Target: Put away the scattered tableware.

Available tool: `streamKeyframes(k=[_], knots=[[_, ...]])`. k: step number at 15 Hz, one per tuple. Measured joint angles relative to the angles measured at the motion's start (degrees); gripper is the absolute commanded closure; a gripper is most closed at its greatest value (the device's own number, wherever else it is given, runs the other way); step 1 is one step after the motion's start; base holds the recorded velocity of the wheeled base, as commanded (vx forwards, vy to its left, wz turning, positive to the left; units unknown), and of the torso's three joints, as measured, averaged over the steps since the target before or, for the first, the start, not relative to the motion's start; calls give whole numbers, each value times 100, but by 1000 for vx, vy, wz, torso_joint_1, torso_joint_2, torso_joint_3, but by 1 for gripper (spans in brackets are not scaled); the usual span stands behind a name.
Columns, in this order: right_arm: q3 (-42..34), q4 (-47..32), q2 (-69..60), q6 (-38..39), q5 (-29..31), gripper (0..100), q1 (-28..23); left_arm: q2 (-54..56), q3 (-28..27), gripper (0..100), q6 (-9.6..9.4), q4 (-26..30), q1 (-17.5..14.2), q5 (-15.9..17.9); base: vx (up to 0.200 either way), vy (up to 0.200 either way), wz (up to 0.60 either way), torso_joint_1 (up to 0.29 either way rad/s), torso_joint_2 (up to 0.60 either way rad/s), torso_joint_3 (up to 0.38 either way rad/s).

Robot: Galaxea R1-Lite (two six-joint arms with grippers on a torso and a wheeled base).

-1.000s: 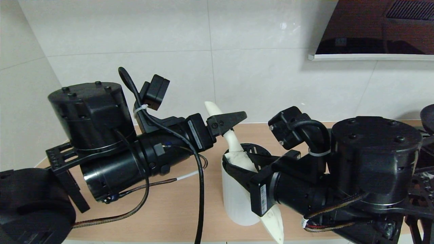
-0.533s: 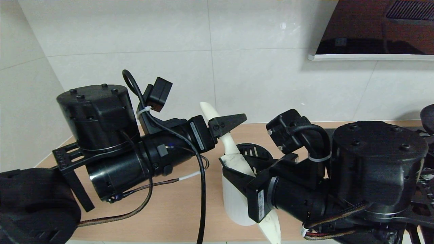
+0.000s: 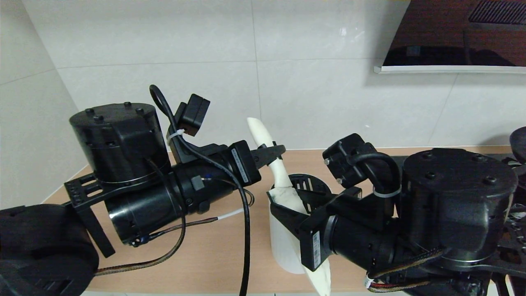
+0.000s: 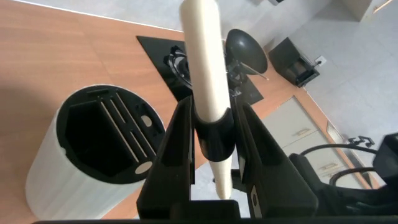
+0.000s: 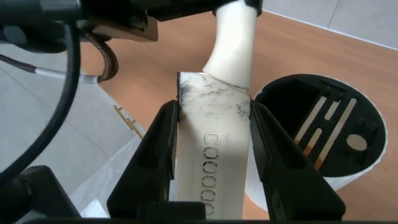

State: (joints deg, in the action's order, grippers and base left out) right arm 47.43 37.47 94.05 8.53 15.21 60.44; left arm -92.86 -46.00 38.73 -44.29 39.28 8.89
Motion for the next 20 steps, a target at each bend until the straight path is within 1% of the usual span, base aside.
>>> streamKeyframes(k=[3, 4, 8, 10, 11, 12, 13, 14, 15, 16, 17, 19, 20], knots=[[-24, 156, 2, -6, 11, 100, 2, 0, -4, 100, 0, -167, 0, 0, 0, 0, 0, 0, 0, 0], [-35, 210, 7, -6, 57, 0, 4, 2, -2, 100, -9, -224, 0, -2, 0, 0, 0, 0, 0, 0], [-85, 418, -15, -22, 117, 0, -7, 72, 5, 100, -55, -479, -4, -24, 0, 0, 0, 0, 0, 0], [-110, 475, -128, -44, 183, 0, -61, 188, 5, 100, -182, -566, -50, -33, 0, 0, 0, 0, 0, 0], [-110, 475, -222, -57, 194, 0, -121, 272, 5, 100, -310, -577, -96, -33, 0, 0, 0, 0, 0, 0], [-110, 473, -329, -84, 197, 0, -206, 372, 5, 100, -505, -588, -163, -30, 0, 0, 0, 0, 0, 0], [-110, 471, -436, -117, 197, 0, -317, 472, 5, 100, -761, -588, -246, -24, 0, 0, 0, 0, 0, 0], [-110, 469, -511, -154, 197, 0, -440, 549, 46, 100, -1074, -590, -308, 6, 0, 0, 0, 0, 0, 0], [-107, 469, -561, -191, 197, 0, -527, 608, 105, 100, -1342, -602, -350, 63, 0, 0, 0, 0, 0, 0], [-102, 464, -585, -205, 200, 0, -575, 650, 171, 100, -1520, -686, -371, 110, 0, 0, 0, 0, 0, 0], [-102, 462, -602, -208, 200, 0, -610, 673, 221, 100, -1591, -785, -382, 145, 0, 0, 0, 0, 0, 0], [-102, 460, -635, -211, 202, 0, -634, 697, 276, 100, -1615, -1302, -404, 246, 0, 0, 0, 0, 0, 0], [-102, 462, -651, -211, 202, 0, -651, 708, 319, 100, -1631, -1627, -441, 402, 0, 0, 0, 0, 0, 0]])
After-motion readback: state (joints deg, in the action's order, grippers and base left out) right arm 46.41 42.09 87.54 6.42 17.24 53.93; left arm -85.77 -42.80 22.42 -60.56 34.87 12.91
